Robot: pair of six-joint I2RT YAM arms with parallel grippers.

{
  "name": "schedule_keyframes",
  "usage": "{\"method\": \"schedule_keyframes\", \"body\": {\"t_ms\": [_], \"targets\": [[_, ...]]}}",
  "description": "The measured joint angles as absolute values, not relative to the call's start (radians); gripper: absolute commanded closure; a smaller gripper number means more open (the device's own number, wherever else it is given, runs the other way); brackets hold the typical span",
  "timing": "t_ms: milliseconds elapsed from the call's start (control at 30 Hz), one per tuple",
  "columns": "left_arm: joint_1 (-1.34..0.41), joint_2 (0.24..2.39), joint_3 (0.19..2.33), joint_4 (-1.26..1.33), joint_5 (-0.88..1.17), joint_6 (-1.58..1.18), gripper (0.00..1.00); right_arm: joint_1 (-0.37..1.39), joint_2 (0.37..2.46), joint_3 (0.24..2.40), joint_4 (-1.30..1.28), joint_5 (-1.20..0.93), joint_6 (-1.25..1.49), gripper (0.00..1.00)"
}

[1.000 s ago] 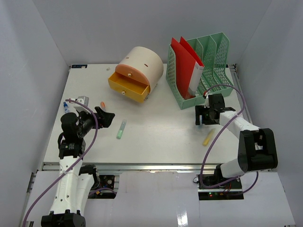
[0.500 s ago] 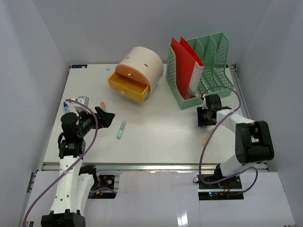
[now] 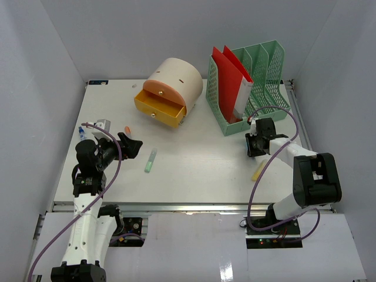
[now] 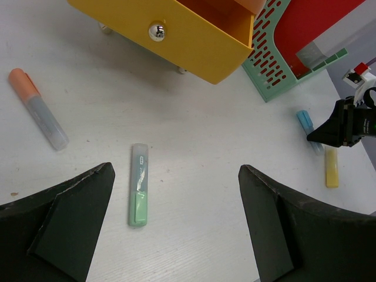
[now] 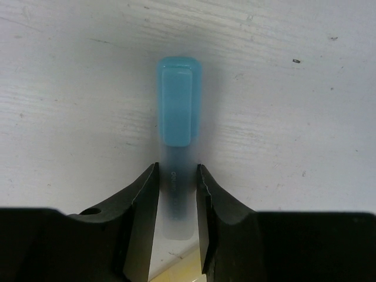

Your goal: Organize the desk

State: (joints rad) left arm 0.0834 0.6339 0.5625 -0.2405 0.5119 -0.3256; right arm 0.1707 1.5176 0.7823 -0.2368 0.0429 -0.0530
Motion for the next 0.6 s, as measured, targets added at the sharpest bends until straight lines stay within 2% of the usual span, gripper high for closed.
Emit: {"method": "schedule_keyframes", "body": {"t_ms": [167,300,600], "targets": [[0.083,0.637,0.562,-0.24,0.515,-0.326,0.02,0.18,1.466,0.777,-0.241,-0.011,-0.144,0.92],[0.083,0.647,0.562,-0.24,0.523,-0.326,0.02,0.239,1.408,0.824,-0.333,-0.136,-0.285,0.92],[0.083,0.65,0.562,-0.24,0.534,-0.326,0.02,0.667,1.407,1.164,-0.468,-0.292,-0.589,0.92]]}}
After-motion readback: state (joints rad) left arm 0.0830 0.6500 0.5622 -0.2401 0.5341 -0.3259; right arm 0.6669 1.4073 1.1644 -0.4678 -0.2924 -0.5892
